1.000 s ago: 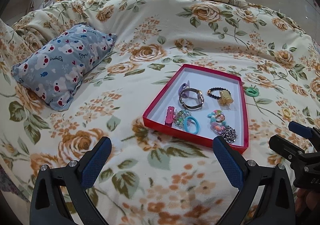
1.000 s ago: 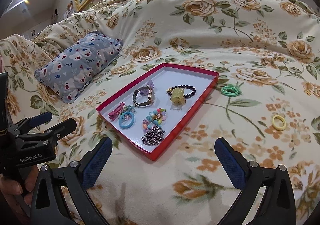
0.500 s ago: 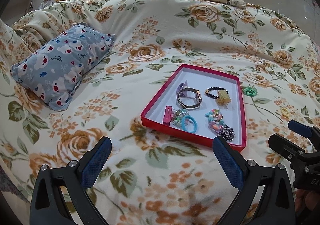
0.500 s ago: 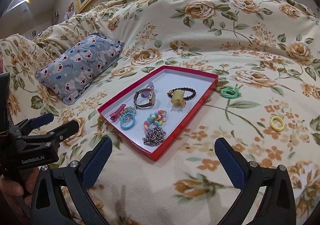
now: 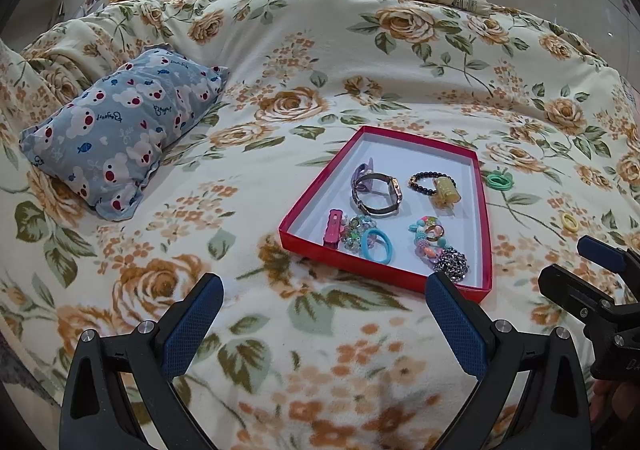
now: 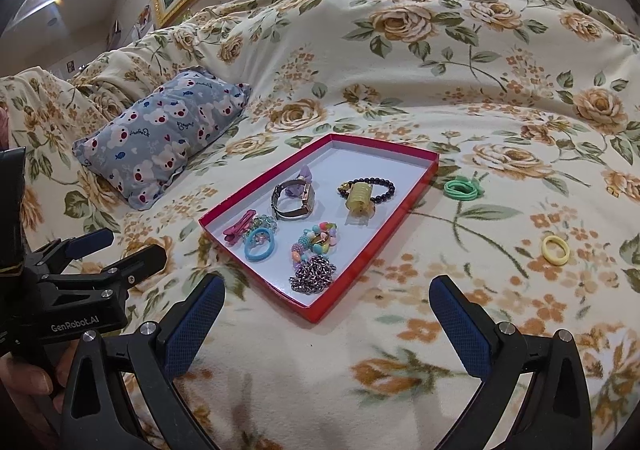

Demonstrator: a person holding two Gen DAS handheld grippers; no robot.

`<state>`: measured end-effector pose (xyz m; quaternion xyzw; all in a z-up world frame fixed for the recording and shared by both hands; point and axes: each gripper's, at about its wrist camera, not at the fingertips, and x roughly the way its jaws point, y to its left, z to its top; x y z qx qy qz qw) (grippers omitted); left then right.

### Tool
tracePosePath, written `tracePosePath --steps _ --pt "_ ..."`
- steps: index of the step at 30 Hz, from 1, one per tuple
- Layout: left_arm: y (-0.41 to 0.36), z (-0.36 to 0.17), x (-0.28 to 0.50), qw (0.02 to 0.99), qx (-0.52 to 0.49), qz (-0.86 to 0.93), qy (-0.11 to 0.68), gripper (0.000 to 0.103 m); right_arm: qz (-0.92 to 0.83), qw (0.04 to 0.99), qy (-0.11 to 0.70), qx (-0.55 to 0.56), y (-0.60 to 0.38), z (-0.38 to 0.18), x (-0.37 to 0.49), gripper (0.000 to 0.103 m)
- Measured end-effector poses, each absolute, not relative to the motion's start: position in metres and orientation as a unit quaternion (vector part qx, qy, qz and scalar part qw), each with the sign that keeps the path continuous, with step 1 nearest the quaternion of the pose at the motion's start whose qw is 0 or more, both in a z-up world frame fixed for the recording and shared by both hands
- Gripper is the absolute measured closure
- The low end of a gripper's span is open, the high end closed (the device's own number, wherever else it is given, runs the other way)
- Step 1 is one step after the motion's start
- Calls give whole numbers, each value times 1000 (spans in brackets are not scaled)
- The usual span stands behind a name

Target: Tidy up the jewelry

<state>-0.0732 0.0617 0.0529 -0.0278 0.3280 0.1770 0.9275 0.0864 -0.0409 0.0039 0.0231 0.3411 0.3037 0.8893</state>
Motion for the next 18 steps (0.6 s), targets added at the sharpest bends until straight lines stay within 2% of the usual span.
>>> tracePosePath --steps 18 --pt "62 51 -73 927 -27 175 330 1 307 889 340 24 -38 7 85 0"
